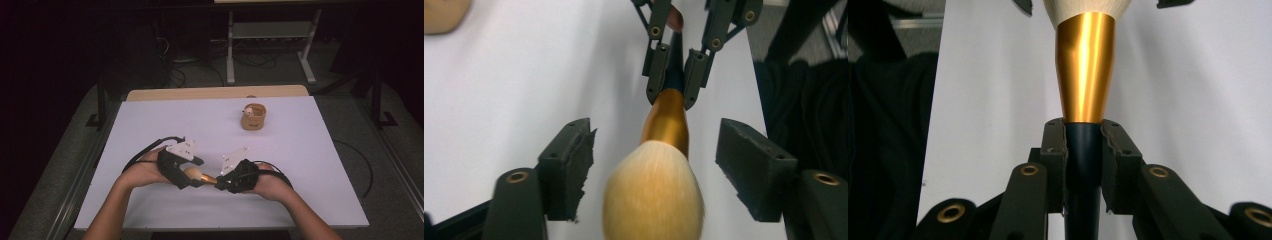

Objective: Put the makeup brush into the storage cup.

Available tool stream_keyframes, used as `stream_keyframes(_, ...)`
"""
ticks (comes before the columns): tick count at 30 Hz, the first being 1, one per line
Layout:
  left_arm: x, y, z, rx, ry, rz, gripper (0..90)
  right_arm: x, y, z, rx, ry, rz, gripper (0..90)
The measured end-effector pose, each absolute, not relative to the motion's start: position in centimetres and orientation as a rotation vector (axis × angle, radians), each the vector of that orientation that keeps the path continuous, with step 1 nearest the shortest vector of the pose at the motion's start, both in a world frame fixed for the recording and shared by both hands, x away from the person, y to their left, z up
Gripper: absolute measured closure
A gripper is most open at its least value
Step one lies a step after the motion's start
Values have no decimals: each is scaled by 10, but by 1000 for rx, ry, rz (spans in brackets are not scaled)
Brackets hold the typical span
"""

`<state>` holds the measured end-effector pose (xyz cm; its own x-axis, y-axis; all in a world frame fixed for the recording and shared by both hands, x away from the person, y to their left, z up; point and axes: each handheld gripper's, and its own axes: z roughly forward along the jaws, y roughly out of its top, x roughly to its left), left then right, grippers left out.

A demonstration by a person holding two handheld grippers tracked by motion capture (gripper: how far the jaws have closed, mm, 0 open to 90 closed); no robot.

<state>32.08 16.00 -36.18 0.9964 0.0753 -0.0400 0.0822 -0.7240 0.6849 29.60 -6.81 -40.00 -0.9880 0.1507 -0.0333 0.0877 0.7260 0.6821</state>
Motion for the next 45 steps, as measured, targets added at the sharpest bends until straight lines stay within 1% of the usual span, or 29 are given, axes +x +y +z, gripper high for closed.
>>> stream_keyframes(6,325,166,-360,2294,197,16,209,299,-79,-397,252,2807,1158,735)
stream_keyframes(12,327,173,-358,2236,260,84,181,303,-91,-392,344,2774,1235,735)
stream_keyframes(24,325,196,-357,2060,443,152,161,306,-104,-386,454,2694,1331,735)
stream_keyframes(31,322,199,-367,2019,509,158,138,307,-112,-381,516,2626,1369,734)
stream_keyframes(33,321,198,-370,2013,534,173,117,306,-114,-379,557,2608,1394,735)
stream_keyframes(39,319,196,-379,1992,560,153,120,307,-119,-376,599,2555,1432,734)
stream_keyframes(41,318,194,-381,1972,581,128,120,308,-120,-375,614,2545,1433,734)
stream_keyframes(45,313,190,-388,1957,592,133,120,308,-121,-375,628,2527,1442,734)
